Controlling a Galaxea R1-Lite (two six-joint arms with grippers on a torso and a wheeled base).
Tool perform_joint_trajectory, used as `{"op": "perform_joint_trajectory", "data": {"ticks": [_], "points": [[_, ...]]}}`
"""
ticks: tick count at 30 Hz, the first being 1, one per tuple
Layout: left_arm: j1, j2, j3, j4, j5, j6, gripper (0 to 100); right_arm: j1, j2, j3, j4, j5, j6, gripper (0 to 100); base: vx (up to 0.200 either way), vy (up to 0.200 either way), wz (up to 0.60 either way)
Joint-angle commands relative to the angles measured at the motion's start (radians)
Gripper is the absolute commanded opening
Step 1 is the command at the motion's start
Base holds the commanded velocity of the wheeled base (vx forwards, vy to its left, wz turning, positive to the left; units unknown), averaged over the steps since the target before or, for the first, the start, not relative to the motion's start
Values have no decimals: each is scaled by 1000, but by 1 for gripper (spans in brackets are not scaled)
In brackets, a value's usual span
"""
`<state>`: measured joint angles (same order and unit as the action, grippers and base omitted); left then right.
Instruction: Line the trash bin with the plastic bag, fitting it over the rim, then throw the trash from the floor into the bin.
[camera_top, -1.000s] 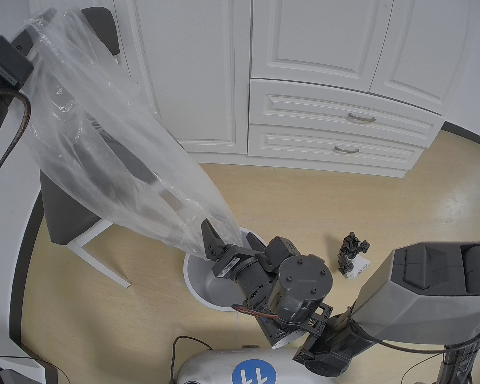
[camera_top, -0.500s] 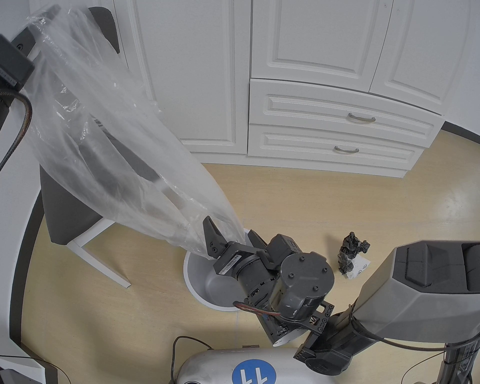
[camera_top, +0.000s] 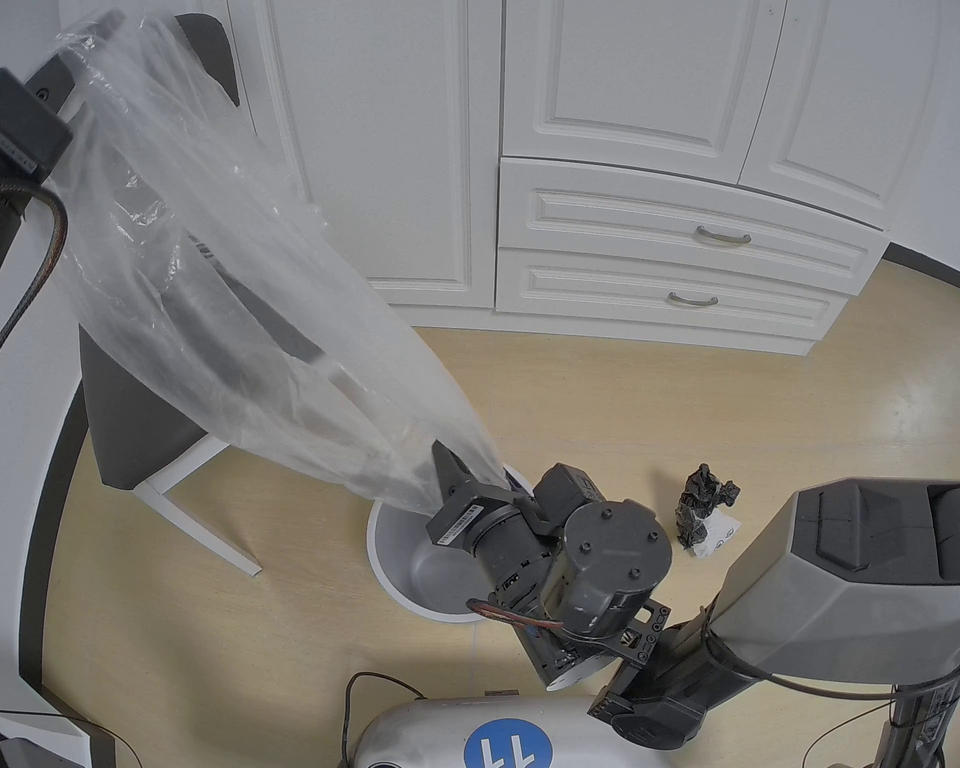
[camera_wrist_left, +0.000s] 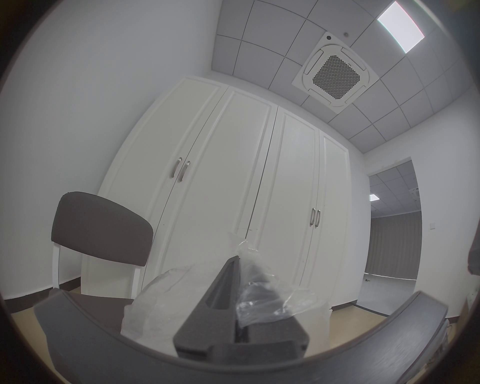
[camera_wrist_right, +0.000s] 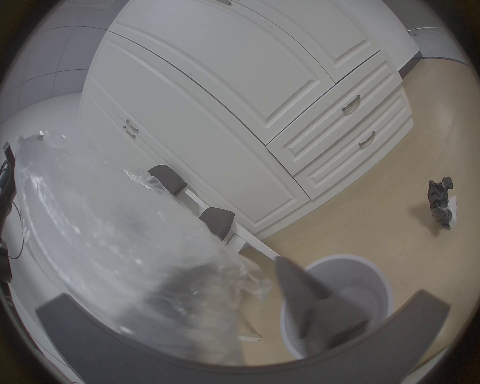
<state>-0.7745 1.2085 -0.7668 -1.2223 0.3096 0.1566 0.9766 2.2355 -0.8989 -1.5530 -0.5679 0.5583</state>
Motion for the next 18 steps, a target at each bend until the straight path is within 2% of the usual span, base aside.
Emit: {"op": "perform_joint_trajectory", "data": {"ticks": [1, 11, 14, 16, 17, 18], "points": [[0, 16, -2, 0, 0, -3, 0, -1, -37, 9, -18, 2, -1, 0, 0, 0, 0], [0, 23, 11, 3, 0, -5, 0, -12, -103, 26, -18, 2, -55, 0, 0, 0, 0], [1, 23, 37, 17, 0, -2, 0, -32, -163, 46, -18, 3, -110, 0, 0, 0, 0], [0, 25, 58, 23, -3, 0, 0, -64, -197, 71, -18, 16, -186, 0, 0, 0, 0], [1, 23, 61, 24, -4, 0, 0, -70, -203, 75, -18, 16, -196, 0, 0, 0, 0], [1, 25, 80, 34, -7, 4, 0, -101, -234, 97, -18, 25, -253, 0, 0, 0, 0]]}}
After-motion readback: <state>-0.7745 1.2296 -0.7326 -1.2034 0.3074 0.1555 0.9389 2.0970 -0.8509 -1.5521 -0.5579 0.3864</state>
